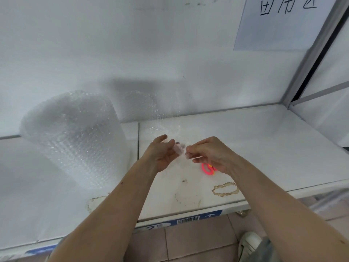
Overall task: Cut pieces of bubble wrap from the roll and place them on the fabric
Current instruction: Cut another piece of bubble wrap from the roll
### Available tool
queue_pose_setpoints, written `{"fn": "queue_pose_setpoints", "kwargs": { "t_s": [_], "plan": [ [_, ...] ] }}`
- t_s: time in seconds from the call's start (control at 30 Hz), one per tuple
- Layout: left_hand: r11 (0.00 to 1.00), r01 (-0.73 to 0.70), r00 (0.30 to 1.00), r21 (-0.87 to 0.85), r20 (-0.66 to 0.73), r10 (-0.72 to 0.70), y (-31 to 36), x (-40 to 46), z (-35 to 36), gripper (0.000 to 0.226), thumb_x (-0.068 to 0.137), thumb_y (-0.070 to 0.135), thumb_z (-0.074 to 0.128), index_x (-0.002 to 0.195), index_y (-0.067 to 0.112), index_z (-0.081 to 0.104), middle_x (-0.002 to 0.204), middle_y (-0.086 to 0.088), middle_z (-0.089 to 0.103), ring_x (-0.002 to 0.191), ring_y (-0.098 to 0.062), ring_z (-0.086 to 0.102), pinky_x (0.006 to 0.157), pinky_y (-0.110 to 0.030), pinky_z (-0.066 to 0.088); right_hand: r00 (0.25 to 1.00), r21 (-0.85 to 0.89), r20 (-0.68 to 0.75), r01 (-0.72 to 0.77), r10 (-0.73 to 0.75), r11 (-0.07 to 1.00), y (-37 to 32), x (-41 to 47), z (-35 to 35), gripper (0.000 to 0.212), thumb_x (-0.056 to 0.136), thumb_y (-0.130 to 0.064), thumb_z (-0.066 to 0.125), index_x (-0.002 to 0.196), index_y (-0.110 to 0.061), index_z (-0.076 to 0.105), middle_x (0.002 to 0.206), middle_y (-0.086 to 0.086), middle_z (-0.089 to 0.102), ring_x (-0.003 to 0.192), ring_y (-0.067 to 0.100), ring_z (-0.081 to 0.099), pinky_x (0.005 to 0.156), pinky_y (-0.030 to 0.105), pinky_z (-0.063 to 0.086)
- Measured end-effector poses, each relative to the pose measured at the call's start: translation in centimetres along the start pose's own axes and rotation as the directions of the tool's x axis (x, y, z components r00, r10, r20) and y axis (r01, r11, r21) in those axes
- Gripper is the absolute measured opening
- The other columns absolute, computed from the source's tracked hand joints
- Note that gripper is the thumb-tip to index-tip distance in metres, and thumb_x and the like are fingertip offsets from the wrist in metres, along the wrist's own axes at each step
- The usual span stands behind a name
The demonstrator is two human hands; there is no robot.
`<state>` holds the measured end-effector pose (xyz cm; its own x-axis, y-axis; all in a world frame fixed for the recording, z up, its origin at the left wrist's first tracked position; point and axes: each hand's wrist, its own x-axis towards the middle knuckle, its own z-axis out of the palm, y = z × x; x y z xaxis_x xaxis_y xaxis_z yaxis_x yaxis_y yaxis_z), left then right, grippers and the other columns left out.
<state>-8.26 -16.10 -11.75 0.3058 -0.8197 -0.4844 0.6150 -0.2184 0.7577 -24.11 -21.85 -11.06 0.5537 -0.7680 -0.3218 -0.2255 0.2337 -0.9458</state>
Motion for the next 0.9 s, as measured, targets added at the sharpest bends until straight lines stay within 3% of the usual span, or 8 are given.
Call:
{"fn": "queue_pose_setpoints", "kwargs": {
  "t_s": [0.1,0.23,0.3,0.37,0.47,0.63,0.73,0.9],
  "plan": [
    [0.995,-0.078,0.997,-0.055,-0.014,0.078,-0.2,0.2,-0.1,0.072,0.094,-0.011,0.051,0.154,0.009,0.014,0.125,-0.025,0.062,0.091,-0.03,0.069,0.081,-0.04,0.058,1.0,-0.095,-0.012,-0.023,0.022,0.995,-0.4,-0.5,0.1,0.012,0.083,-0.01,0.074,0.086,0.001,0.077,0.078,0.005,0.077,0.071,0.01,0.069,0.06,0.023,0.048],
    [0.987,-0.144,0.988,-0.075,0.041,0.147,-0.4,0.7,-0.2,0.082,0.096,-0.01,0.046,0.154,0.006,-0.01,0.122,-0.018,0.066,0.096,-0.027,0.071,0.076,-0.037,0.06,0.995,-0.164,-0.086,0.035,-0.049,0.986,-0.6,-1.0,-0.1,0.015,0.083,-0.011,0.077,0.095,-0.001,0.075,0.047,-0.014,0.06,0.032,-0.006,0.049,0.033,0.008,0.03],
    [0.989,-0.14,0.986,-0.043,0.09,0.143,-0.4,0.9,-0.2,0.064,0.097,-0.007,0.048,0.151,-0.002,0.014,0.115,-0.013,0.07,0.095,-0.023,0.072,0.07,-0.033,0.061,0.99,-0.138,-0.083,0.103,-0.115,0.985,-0.5,-0.9,-0.1,0.015,0.084,-0.01,0.076,0.097,-0.003,0.074,0.041,-0.018,0.056,0.034,-0.005,0.049,0.036,0.008,0.031],
    [0.992,-0.127,0.981,-0.004,0.149,0.127,-0.3,0.9,-0.1,0.03,0.097,-0.001,0.052,0.127,-0.003,0.049,0.114,-0.012,0.07,0.092,-0.02,0.072,0.074,-0.031,0.061,0.983,-0.147,-0.073,0.156,-0.168,0.977,-0.5,-0.7,0.2,0.015,0.085,-0.011,0.075,0.098,-0.005,0.076,0.058,-0.015,0.066,0.049,-0.004,0.055,0.047,0.011,0.038],
    [0.994,-0.083,0.979,-0.073,0.179,0.095,0.0,0.8,0.1,0.023,0.104,0.012,0.041,0.12,0.001,0.054,0.122,-0.017,0.067,0.097,-0.026,0.068,0.087,-0.036,0.055,0.981,-0.165,-0.023,0.189,-0.195,0.968,-0.3,-0.4,0.6,0.012,0.087,-0.01,0.071,0.098,-0.007,0.075,0.082,0.0,0.072,0.066,0.006,0.053,0.054,0.014,0.038],
    [0.99,0.011,0.982,-0.142,0.186,0.015,0.2,0.9,0.1,0.051,0.105,0.046,0.023,0.125,0.007,0.048,0.115,-0.015,0.071,0.095,-0.027,0.072,0.081,-0.038,0.056,0.985,-0.182,0.015,0.171,-0.171,0.968,-0.2,-0.5,1.0,0.009,0.092,-0.01,0.064,0.091,-0.012,0.073,0.077,0.0,0.069,0.068,0.01,0.05,0.053,0.014,0.037],
    [0.987,0.044,0.982,-0.158,0.186,-0.014,0.2,0.9,0.2,0.079,0.095,0.067,0.015,0.125,0.003,0.05,0.118,-0.018,0.07,0.096,-0.03,0.072,0.083,-0.041,0.056,0.983,-0.186,0.02,0.183,-0.183,0.965,-0.2,-0.5,1.3,0.012,0.094,-0.008,0.061,0.088,-0.011,0.071,0.075,0.003,0.066,0.058,0.001,0.054,0.05,0.011,0.038],
    [0.983,0.077,0.972,-0.165,0.23,-0.038,0.3,1.0,0.2,0.096,0.087,0.079,0.013,0.127,0.0,0.051,0.117,-0.018,0.071,0.104,-0.034,0.069,0.083,-0.044,0.055,0.98,-0.179,0.032,0.198,-0.195,0.964,-0.1,-0.7,1.6,0.015,0.096,-0.003,0.057,0.087,-0.008,0.067,0.072,0.005,0.062,0.048,-0.007,0.052,0.046,0.007,0.037]
  ]
}}
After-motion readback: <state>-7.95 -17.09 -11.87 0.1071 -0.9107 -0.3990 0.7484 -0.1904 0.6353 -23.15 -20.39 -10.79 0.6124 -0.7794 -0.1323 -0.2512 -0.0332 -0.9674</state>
